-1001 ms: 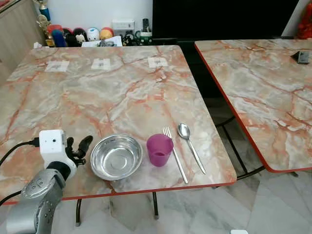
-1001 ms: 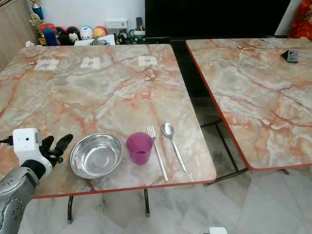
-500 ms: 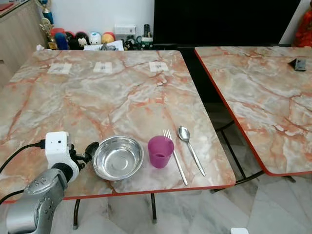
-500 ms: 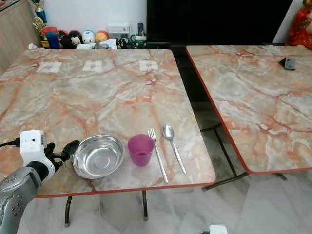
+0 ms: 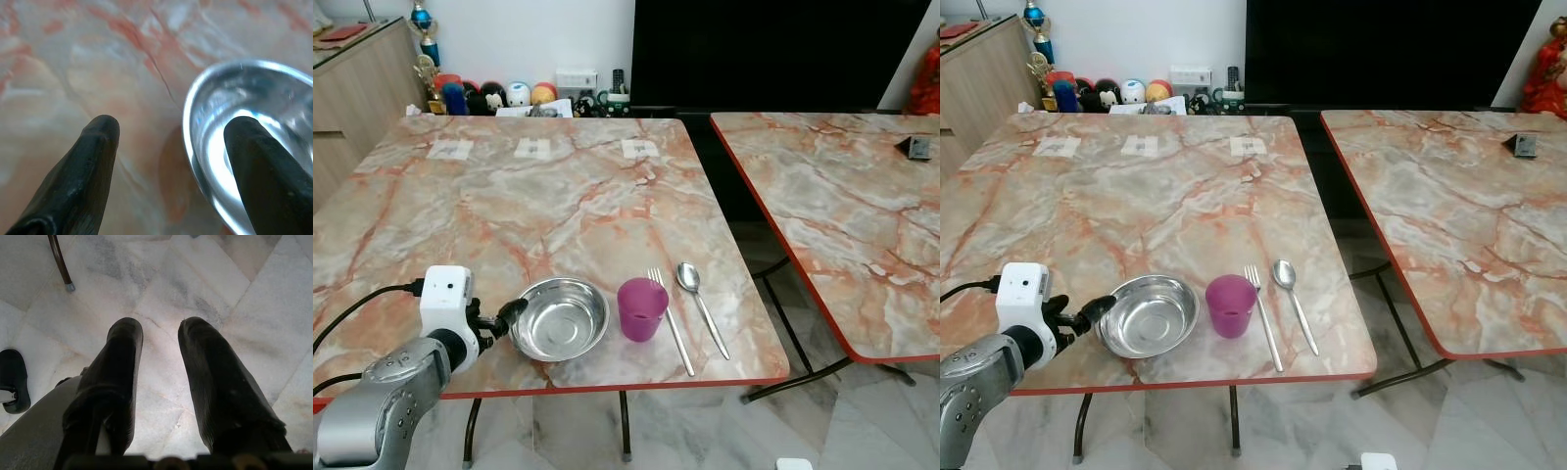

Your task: Setting the table

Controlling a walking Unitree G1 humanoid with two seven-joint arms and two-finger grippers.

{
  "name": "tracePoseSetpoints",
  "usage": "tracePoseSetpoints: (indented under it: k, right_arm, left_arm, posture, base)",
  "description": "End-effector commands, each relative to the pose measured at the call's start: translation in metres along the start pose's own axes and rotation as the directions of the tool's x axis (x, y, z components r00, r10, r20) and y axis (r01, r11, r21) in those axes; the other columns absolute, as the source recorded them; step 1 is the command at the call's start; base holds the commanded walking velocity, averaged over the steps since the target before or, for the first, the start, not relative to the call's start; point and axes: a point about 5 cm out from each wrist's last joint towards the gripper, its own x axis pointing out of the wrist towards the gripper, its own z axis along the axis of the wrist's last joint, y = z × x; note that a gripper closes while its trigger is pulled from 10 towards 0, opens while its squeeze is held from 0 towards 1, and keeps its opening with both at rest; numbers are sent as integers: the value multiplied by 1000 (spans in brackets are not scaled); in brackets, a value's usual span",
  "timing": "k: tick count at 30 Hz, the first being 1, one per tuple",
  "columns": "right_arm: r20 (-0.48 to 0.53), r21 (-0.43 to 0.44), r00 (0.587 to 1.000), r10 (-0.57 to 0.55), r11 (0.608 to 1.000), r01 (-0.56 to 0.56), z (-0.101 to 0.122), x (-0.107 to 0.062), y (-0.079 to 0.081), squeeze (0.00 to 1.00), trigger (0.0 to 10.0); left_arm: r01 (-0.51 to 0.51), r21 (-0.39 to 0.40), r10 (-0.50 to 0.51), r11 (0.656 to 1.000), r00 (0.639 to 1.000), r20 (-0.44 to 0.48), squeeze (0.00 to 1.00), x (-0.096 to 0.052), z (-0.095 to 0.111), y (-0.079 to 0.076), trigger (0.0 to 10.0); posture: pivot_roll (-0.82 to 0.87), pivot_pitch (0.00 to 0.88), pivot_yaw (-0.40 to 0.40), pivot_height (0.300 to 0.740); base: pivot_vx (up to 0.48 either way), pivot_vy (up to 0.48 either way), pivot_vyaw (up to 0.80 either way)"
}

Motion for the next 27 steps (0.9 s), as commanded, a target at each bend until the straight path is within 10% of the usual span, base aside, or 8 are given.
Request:
tracePoseSetpoints:
  k: [1, 27]
  right_arm:
    - [-20, 17, 1000, -8, 1000, 8, -6, -1, 0, 0, 10000]
    - [-24, 61, 999, -49, 997, 51, -14, -4, 4, 0, 10000]
  left_arm:
    - [15, 18, -14, 1000, 999, -36, 0, 0, -3, -3, 10000]
    - [112, 67, -101, 992, 985, -142, 0, 18, 1, -24, 10000]
  posture:
    - [120, 20, -38, 740]
    - [91, 106, 36, 740]
  base:
    - [0, 0, 0]
    - [0, 0, 0]
